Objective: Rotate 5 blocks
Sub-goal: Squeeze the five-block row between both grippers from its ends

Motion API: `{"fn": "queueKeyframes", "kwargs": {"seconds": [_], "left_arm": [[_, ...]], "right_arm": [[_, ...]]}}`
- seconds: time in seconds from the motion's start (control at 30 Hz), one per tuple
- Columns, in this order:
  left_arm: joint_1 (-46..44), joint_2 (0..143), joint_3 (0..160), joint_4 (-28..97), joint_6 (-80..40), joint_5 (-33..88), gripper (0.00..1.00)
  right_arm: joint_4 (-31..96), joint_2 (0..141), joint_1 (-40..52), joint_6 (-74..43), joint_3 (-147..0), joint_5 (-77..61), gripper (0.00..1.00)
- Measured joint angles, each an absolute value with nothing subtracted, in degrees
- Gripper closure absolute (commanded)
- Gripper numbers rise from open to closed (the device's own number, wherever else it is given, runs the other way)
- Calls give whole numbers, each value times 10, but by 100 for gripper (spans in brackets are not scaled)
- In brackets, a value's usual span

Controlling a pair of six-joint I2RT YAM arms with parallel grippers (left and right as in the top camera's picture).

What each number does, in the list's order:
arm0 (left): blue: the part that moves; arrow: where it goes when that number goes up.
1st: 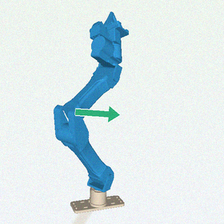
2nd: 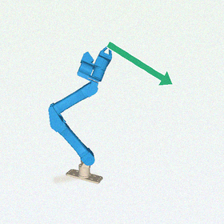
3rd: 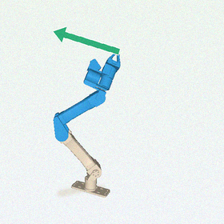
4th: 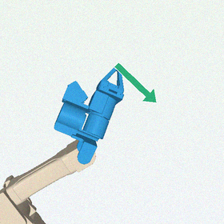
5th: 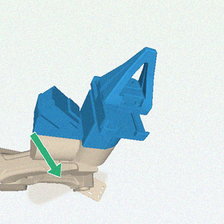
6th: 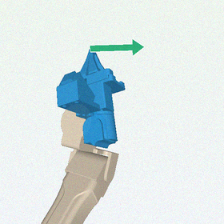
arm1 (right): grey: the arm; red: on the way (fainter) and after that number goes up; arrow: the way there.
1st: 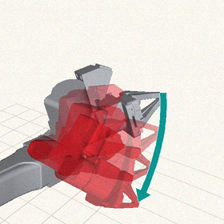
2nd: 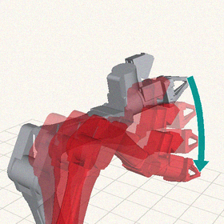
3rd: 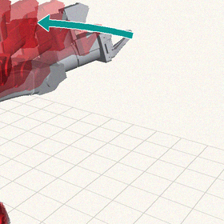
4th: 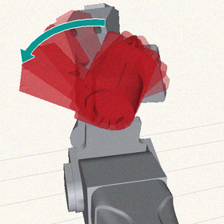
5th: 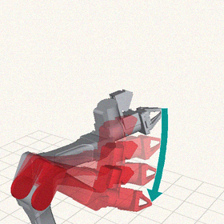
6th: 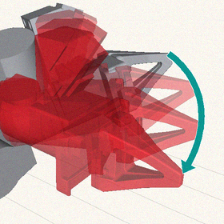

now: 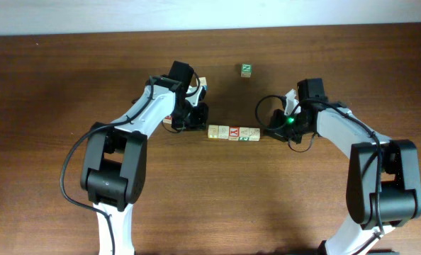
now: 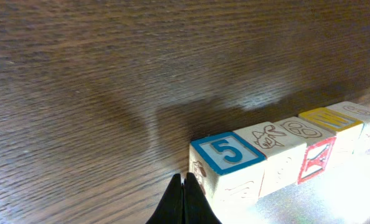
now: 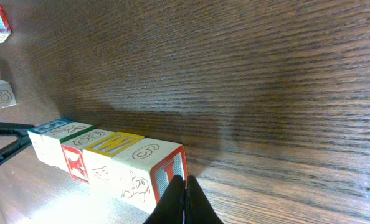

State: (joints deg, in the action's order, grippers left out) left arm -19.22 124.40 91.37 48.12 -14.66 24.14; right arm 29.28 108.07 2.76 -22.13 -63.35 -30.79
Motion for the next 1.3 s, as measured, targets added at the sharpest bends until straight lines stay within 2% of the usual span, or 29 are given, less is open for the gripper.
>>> {"fn": "queueKeyframes", "kwargs": {"seconds": [0.77, 1.3], "left_arm": [[-172, 1243, 884, 450, -118, 316, 100], [-191, 1243, 884, 456, -105, 322, 100]], "right_arm": [[293, 1081, 28, -221, -634, -312, 96], [295, 1084, 28, -221, -634, -312, 96]]}}
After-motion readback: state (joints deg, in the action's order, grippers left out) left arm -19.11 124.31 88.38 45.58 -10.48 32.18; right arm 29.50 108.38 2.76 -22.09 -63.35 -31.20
